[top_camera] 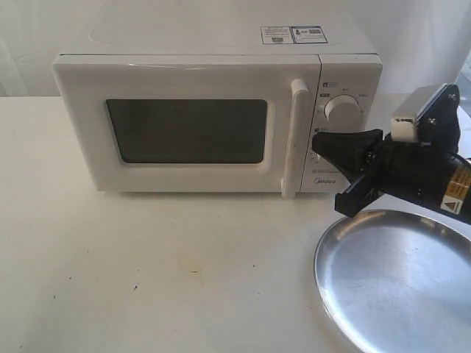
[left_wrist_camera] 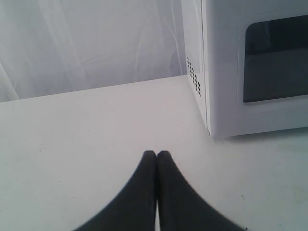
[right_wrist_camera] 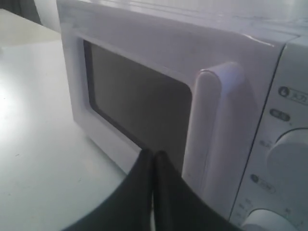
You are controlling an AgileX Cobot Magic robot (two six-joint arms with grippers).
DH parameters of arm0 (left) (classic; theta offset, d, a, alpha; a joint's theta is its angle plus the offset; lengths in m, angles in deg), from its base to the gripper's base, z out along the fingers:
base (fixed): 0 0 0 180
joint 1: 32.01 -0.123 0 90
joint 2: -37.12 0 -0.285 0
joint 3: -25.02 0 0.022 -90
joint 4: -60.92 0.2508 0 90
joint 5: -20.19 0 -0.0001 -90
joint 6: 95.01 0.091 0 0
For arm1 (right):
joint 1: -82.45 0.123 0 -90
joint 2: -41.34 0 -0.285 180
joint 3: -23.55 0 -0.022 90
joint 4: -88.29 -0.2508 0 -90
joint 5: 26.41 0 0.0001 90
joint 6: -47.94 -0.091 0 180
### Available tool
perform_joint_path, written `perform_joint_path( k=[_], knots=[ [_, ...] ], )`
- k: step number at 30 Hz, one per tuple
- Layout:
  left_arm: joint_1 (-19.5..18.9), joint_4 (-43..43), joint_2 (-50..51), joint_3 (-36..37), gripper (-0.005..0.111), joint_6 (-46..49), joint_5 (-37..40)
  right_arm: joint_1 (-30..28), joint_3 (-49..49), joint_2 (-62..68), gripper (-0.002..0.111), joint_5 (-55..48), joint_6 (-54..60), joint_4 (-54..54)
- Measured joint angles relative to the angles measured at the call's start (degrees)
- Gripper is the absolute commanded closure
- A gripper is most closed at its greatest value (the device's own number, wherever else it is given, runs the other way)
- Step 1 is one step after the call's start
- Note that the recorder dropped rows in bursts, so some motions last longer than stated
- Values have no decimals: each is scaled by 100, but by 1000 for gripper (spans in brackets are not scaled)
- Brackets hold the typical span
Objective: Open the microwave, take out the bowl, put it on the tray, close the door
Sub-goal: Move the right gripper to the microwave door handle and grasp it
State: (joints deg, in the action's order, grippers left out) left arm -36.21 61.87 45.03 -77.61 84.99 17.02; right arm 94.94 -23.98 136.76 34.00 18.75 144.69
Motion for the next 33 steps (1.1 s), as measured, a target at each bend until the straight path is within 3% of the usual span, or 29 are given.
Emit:
perform_joint_path(
  k=[4,6,9,10,23,25,27,29,33],
  knots=[
    [0,0,0,0,107,0,0,-17,641,503,107,-411,-7,8],
    [0,0,0,0,107,0,0,-42,918,743,95,-446,-44,8],
    [0,0,0,0,107,0,0,-38,1081,812,56,-446,-71,76],
    [0,0,0,0,107,0,0,-38,1081,812,54,-435,-71,158],
    [0,0,0,0,107,0,0,215,1564,1234,62,-317,-410,466],
    [0,0,0,0,107,0,0,342,1622,1339,74,-317,-407,463],
    [0,0,0,0,107,0,0,358,1660,1360,103,-341,-407,437],
    [0,0,0,0,107,0,0,374,1682,1381,108,-441,-378,314],
    [0,0,0,0,107,0,0,394,1682,1389,108,-465,-315,299]
  ],
)
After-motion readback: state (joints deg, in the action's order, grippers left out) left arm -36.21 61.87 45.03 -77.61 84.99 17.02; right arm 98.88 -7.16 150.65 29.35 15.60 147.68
